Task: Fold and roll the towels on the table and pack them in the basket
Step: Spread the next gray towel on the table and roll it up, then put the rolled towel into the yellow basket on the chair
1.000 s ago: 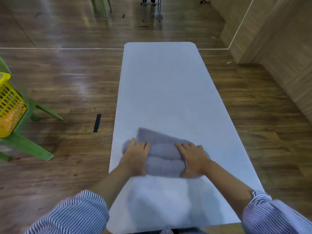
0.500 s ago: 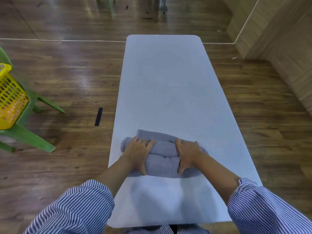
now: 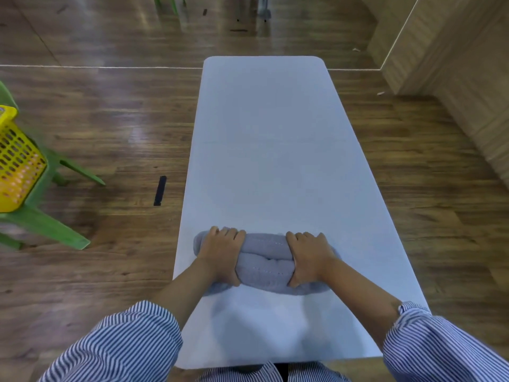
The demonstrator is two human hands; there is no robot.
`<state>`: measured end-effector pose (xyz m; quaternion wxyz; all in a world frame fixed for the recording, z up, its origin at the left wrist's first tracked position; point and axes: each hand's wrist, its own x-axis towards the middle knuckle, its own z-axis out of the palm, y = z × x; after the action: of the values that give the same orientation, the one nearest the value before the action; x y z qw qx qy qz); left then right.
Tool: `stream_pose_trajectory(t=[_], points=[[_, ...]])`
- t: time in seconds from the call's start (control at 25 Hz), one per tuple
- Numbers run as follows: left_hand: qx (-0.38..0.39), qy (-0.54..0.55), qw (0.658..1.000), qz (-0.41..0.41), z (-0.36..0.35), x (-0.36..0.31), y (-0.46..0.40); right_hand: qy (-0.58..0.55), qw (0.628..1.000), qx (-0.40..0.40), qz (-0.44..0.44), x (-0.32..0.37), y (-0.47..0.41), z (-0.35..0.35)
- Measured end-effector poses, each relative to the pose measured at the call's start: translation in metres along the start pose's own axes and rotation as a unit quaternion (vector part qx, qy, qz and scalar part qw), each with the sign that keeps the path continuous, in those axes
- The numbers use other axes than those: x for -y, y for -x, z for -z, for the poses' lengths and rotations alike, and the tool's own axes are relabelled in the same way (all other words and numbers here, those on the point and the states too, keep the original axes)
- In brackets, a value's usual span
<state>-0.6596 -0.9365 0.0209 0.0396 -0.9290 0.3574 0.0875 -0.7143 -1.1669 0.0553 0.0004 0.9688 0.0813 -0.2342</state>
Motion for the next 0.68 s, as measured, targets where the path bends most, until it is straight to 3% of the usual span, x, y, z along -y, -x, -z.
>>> stream_pose_trajectory(t=[0.2,0.4,0.68], points=[[0.09,0.024,0.996,0.014,0.001,-0.006,0.009,0.06,0.998,0.008,-0.013,0.012,0.006,-0.017],[0.066,0.012,0.996,0.056,0.005,-0.011,0.011,0.014,0.999,-0.029,0.037,0.006,-0.005,-0.011],[0.023,-0.008,0.979,0.202,0.017,0.009,0.061,0.047,0.984,-0.052,0.163,0.045,-0.046,0.023]])
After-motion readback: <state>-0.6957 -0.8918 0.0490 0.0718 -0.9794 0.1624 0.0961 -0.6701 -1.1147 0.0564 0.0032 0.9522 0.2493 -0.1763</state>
